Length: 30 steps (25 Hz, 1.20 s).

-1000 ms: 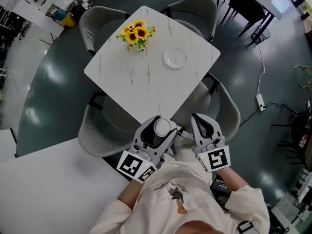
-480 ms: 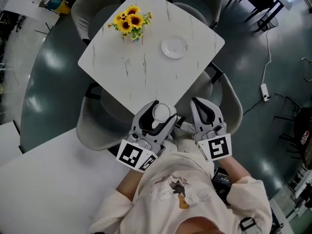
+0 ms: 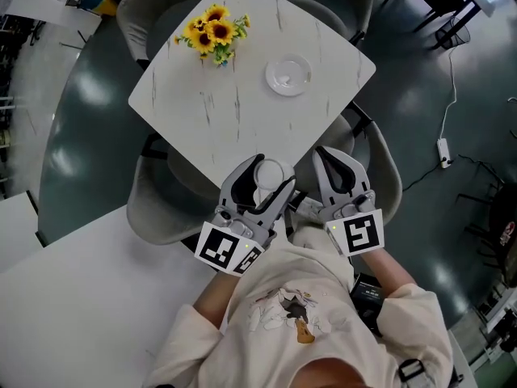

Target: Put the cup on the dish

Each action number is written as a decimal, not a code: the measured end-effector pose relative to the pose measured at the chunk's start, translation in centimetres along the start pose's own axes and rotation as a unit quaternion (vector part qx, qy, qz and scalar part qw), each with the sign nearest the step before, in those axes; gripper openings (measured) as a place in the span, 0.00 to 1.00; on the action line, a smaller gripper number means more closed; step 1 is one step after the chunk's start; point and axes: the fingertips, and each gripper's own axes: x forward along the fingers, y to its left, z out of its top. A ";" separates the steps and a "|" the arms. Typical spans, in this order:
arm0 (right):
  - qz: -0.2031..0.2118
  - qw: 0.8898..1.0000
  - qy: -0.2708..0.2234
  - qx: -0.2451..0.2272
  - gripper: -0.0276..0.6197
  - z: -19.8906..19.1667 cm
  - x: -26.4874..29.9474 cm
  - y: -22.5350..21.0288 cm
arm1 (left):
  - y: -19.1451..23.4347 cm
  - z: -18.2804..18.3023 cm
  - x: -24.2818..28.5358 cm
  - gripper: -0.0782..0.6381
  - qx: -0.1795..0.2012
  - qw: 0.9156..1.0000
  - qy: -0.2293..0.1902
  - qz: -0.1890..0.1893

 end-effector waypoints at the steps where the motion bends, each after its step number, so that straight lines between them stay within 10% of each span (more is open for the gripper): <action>1: -0.002 1.000 0.001 -0.001 0.05 -0.1 0.1 -0.4 | 0.0 0.0 0.3 0.50 0.002 1.000 0.000 0.000; 30: -0.020 0.998 0.052 0.014 0.05 -8.1 10.2 -6.5 | 9.4 -4.3 11.6 0.50 0.061 0.998 0.011 0.011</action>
